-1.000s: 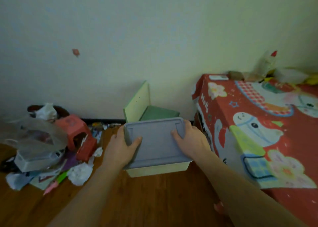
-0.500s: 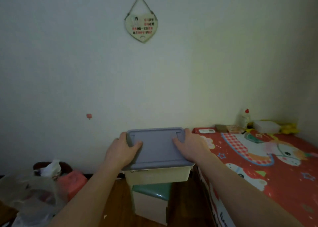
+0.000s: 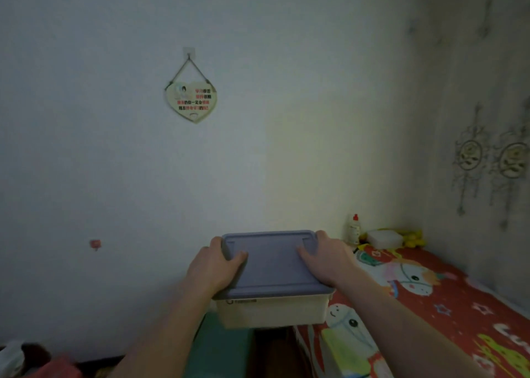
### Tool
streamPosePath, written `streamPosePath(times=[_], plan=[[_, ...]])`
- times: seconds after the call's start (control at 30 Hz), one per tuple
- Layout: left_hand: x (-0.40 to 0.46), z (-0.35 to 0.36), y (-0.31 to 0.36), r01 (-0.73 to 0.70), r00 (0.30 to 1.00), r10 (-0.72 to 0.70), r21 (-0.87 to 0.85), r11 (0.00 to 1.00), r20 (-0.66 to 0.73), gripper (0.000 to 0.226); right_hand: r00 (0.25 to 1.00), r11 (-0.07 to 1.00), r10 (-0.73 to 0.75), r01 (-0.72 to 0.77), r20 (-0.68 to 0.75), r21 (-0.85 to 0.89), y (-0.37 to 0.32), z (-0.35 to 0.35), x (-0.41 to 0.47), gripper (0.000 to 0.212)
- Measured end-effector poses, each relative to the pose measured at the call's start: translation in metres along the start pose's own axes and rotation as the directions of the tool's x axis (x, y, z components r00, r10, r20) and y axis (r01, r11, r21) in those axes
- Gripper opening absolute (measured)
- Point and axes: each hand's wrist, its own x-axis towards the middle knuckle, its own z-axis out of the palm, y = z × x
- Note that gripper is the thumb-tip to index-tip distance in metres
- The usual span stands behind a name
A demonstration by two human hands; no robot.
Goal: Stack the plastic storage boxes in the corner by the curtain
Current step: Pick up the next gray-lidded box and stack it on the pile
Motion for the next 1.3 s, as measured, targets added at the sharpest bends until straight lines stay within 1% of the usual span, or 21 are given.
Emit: streamPosePath(times=[0.13, 0.27, 0.37, 0.47, 0.57, 0.73, 0.9, 1.07, 1.1, 1.17, 1.23, 1.27, 1.3], plan=[[-0.001, 0.015, 0.042, -0.082, 0.996, 0.083, -0.032, 0.996, 0.037, 0.076, 0.997, 0.998, 0.050, -0.053, -0.057, -0.046, 0.036, -0.029, -0.007, 0.060], [-0.001, 0.030, 0.078, -0.142, 0.987, 0.145, -0.053, 0.988, 0.064, 0.077, 0.990, 0.993, 0.102, -0.107, -0.101, -0.047, 0.065, -0.056, -0.020, 0.058], [-0.005, 0.043, 0.109, -0.206, 0.973, 0.211, -0.061, 0.977, 0.094, 0.076, 0.972, 0.983, 0.175, -0.181, -0.156, -0.026, 0.091, -0.076, -0.037, 0.057], [-0.011, 0.053, 0.134, -0.243, 0.960, 0.253, -0.091, 0.966, 0.122, 0.077, 0.958, 0.970, 0.230, -0.240, -0.168, -0.039, 0.110, -0.092, -0.052, 0.059], [-0.020, 0.061, 0.155, -0.288, 0.940, 0.304, -0.117, 0.950, 0.156, 0.078, 0.941, 0.954, 0.278, -0.294, -0.195, -0.059, 0.125, -0.108, -0.071, 0.059], [-0.039, 0.068, 0.187, -0.381, 0.890, 0.402, -0.133, 0.915, 0.217, 0.074, 0.893, 0.906, 0.391, -0.416, -0.221, -0.079, 0.141, -0.131, -0.112, 0.053], [-0.072, 0.075, 0.225, -0.476, 0.821, 0.513, -0.195, 0.857, 0.251, 0.070, 0.825, 0.846, 0.486, -0.527, -0.288, -0.083, 0.155, -0.160, -0.167, 0.052], [-0.127, 0.089, 0.264, -0.551, 0.717, 0.636, -0.327, 0.767, 0.285, 0.068, 0.733, 0.762, 0.584, -0.643, -0.350, -0.076, 0.170, -0.193, -0.245, 0.052], [-0.138, 0.091, 0.270, -0.557, 0.699, 0.651, -0.346, 0.755, 0.295, 0.067, 0.717, 0.748, 0.591, -0.659, -0.368, -0.084, 0.173, -0.198, -0.259, 0.052], [-0.166, 0.098, 0.287, -0.578, 0.654, 0.686, -0.374, 0.725, 0.319, 0.068, 0.659, 0.699, 0.634, -0.712, -0.404, -0.065, 0.180, -0.211, -0.295, 0.053], [-0.186, 0.102, 0.300, -0.597, 0.620, 0.712, -0.391, 0.701, 0.331, 0.069, 0.623, 0.666, 0.658, -0.744, -0.423, -0.060, 0.184, -0.220, -0.319, 0.058], [-0.205, 0.104, 0.311, -0.618, 0.589, 0.738, -0.405, 0.674, 0.329, 0.066, 0.597, 0.635, 0.678, -0.770, -0.430, -0.068, 0.187, -0.228, -0.342, 0.060], [-0.213, 0.105, 0.317, -0.634, 0.570, 0.754, -0.409, 0.657, 0.327, 0.061, 0.588, 0.623, 0.684, -0.779, -0.432, -0.074, 0.189, -0.232, -0.351, 0.061]])
